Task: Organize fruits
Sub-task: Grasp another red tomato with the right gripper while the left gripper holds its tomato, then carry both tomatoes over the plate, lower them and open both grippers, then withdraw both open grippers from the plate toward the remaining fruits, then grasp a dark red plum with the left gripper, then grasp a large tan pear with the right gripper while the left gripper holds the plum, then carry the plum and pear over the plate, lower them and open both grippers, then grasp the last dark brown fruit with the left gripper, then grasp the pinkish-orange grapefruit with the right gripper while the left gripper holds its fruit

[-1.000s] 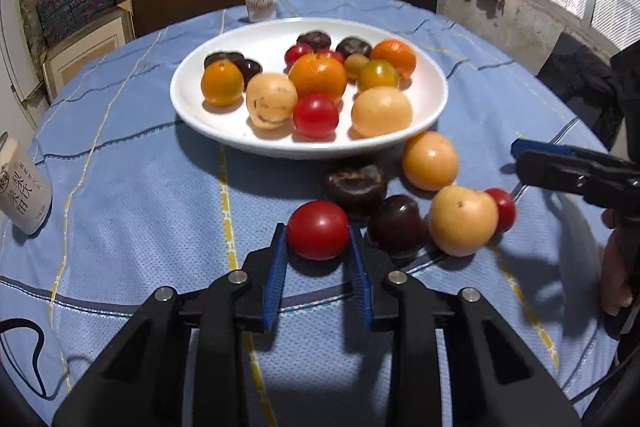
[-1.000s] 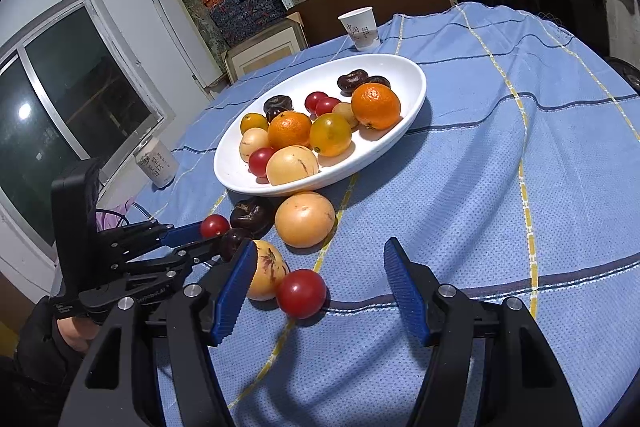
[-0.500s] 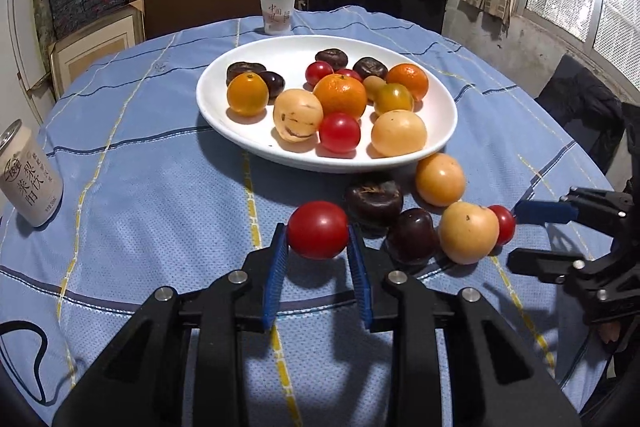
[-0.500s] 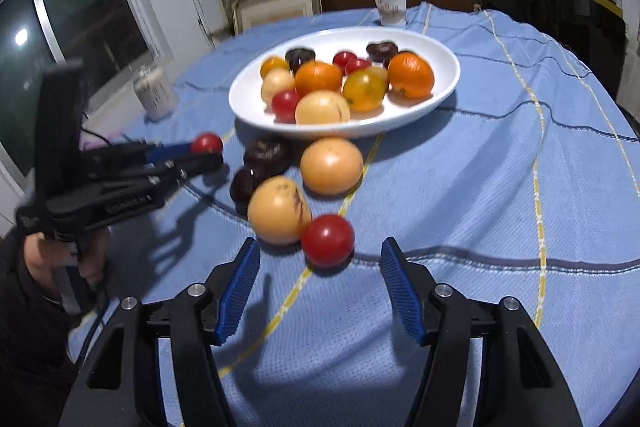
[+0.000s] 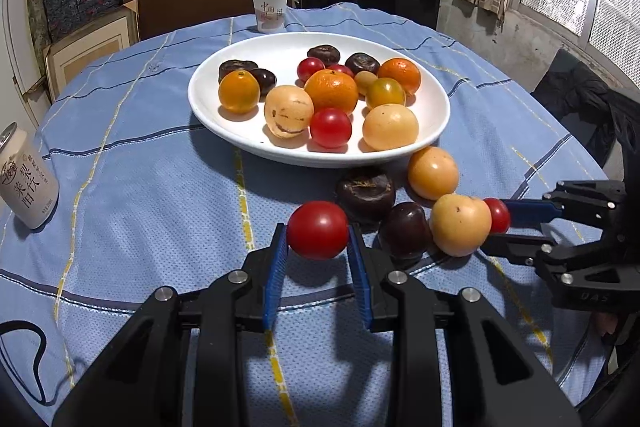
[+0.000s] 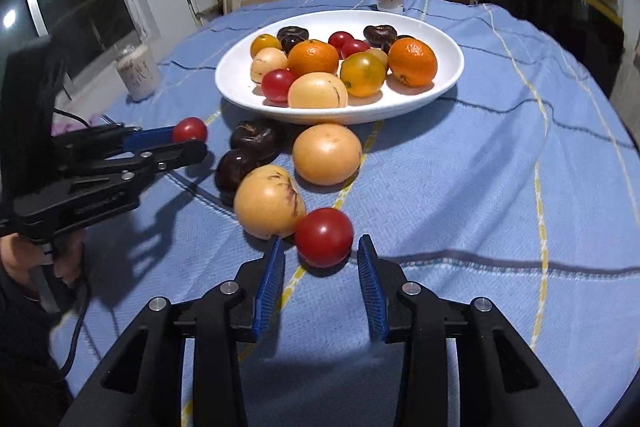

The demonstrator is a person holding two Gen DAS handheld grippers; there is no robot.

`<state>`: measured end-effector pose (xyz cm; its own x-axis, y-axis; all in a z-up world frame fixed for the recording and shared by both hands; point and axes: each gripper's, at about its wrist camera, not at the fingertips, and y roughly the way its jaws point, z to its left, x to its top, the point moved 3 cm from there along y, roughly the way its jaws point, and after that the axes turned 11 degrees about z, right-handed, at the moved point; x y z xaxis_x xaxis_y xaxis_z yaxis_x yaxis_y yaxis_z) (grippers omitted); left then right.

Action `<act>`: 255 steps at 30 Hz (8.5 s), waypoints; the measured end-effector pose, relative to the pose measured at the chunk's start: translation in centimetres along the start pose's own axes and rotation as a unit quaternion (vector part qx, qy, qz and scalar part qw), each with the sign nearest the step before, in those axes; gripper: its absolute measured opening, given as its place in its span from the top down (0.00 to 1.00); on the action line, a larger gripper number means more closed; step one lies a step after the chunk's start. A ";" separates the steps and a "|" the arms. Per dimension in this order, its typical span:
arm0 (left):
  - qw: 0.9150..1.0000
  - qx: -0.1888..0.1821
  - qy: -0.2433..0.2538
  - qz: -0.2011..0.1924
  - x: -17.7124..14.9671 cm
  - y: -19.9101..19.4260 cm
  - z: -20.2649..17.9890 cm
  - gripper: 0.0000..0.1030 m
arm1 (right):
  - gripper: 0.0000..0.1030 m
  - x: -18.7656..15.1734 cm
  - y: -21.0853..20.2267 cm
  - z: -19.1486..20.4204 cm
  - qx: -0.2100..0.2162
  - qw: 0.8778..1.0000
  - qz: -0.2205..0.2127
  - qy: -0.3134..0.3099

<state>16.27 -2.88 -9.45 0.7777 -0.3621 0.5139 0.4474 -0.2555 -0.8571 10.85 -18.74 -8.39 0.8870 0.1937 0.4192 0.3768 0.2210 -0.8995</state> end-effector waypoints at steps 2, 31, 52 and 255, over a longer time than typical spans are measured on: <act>1.000 -0.001 0.001 0.001 -0.1 0.0 0.0 0.71 | 0.66 0.2 0.0 -0.2 0.002 1.000 -0.003 0.002; 1.000 0.009 -0.013 -0.017 -1.2 -1.6 0.0 0.71 | 0.71 -2.2 -2.3 -0.6 0.017 0.999 -0.044 0.027; 0.999 0.000 -0.013 -0.053 5.9 -5.5 0.3 0.72 | 0.71 6.3 -7.9 -2.3 0.023 0.993 -0.118 0.005; 0.997 -0.052 -0.030 -0.058 3.2 -2.5 -0.2 0.62 | 0.56 5.2 2.6 0.1 0.004 0.999 -0.035 0.015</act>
<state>17.49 -3.56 -5.64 0.7502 -0.2713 0.6030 0.4894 -0.3856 -0.7822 16.42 -17.07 -8.51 0.8662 0.1494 0.4768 0.4359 0.2403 -0.8673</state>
